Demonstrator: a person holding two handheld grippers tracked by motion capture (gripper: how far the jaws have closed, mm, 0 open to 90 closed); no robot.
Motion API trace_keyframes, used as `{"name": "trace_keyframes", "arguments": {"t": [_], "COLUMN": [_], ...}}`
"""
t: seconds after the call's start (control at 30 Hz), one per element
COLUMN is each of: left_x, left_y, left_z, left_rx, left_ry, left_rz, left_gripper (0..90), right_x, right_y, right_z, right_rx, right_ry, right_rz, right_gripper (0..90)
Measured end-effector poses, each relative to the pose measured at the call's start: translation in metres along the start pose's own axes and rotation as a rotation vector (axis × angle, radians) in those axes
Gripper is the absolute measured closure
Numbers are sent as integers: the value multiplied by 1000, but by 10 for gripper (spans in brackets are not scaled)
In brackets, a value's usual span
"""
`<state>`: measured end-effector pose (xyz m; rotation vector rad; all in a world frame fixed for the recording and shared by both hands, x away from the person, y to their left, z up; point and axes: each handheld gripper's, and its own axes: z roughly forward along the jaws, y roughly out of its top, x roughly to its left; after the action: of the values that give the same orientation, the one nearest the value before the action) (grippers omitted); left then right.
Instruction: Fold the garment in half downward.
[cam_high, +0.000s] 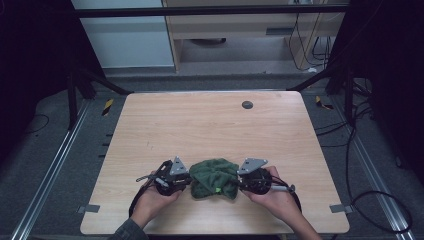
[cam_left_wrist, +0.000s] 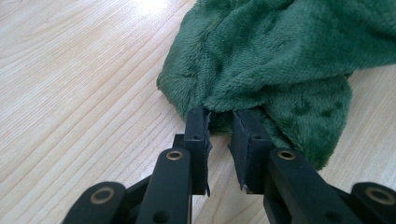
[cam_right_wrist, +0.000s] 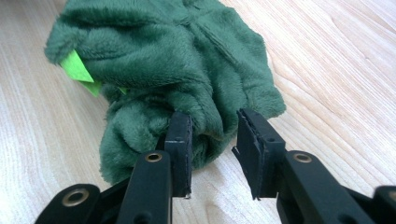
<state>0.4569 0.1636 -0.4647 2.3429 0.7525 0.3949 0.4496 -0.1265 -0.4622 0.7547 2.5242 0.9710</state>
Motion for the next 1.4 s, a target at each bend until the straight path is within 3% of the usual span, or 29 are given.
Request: {"name": "trace_keyframes", "arguments": {"t": [0.27, 0.57, 0.97, 1.4], "left_x": [0, -1, 4, 11], "left_y": [-5, -10, -14, 5], "left_z": [-4, -8, -18, -26], "left_rx": [-12, -1, -6, -36], "left_ry": [-17, -21, -15, -2], "left_rz": [-19, -14, -17, -12], "left_gripper": [778, 778, 755, 734], "right_x": [4, 10, 6, -3], "right_y": [0, -4, -2, 8], "right_z": [-1, -4, -8, -15], "right_rx": [5, 8, 14, 3], "right_ry": [23, 37, 36, 33], "right_rz": [-19, -28, -23, -17], "right_gripper": [649, 641, 564, 537]}}
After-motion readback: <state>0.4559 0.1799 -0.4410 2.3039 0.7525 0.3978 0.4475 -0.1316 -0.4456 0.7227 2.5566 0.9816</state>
